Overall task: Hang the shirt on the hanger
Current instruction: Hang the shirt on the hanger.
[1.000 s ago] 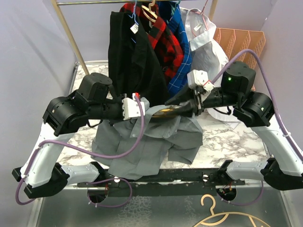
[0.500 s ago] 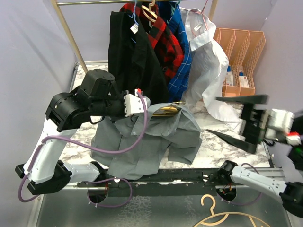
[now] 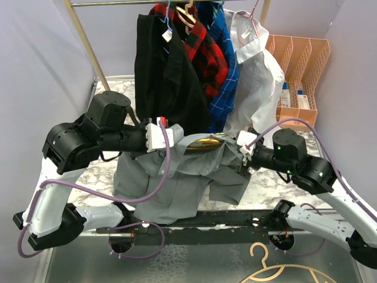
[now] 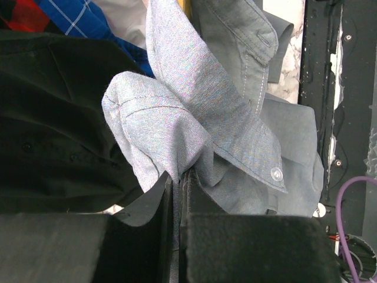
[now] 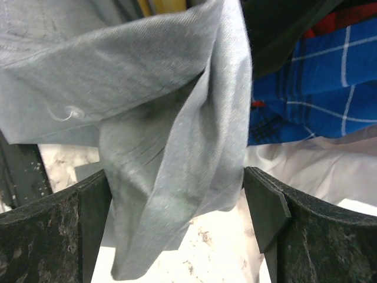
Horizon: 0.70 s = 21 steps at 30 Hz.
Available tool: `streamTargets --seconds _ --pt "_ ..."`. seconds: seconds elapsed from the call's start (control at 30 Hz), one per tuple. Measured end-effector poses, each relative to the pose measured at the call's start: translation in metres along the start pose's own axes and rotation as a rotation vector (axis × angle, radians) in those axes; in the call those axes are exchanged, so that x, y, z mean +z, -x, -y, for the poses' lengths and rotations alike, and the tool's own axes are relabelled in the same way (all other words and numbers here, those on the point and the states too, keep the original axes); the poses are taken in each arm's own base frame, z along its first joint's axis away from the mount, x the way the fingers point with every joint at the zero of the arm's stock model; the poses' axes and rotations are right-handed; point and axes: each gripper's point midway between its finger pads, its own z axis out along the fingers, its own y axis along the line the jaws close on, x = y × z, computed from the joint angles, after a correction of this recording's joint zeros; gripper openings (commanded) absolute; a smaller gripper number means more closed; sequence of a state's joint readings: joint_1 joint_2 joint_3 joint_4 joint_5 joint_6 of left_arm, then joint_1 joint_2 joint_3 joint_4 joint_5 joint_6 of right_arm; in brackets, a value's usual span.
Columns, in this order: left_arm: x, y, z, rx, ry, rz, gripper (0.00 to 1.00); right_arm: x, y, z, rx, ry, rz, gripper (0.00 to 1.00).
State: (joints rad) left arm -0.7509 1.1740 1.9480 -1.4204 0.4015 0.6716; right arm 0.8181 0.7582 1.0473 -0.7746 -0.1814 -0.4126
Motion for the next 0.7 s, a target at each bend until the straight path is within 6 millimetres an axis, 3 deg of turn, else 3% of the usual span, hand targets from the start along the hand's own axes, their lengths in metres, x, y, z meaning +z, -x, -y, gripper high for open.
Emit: streamTargets --seconds 0.33,0.5,0.6,0.7 --pt "-0.007 0.000 0.004 0.003 0.004 0.007 0.00 0.021 0.025 0.020 -0.114 -0.052 0.093 0.91" --pt "-0.010 0.000 0.006 0.006 0.008 0.012 0.00 0.028 0.019 0.014 -0.128 -0.034 0.112 0.91" --pt "-0.012 0.000 0.008 0.007 0.007 0.015 0.00 0.032 0.012 0.007 -0.126 -0.008 0.110 0.86" --pt "-0.014 0.000 0.011 0.008 0.001 0.021 0.00 0.033 0.010 0.004 -0.129 0.003 0.119 0.73"
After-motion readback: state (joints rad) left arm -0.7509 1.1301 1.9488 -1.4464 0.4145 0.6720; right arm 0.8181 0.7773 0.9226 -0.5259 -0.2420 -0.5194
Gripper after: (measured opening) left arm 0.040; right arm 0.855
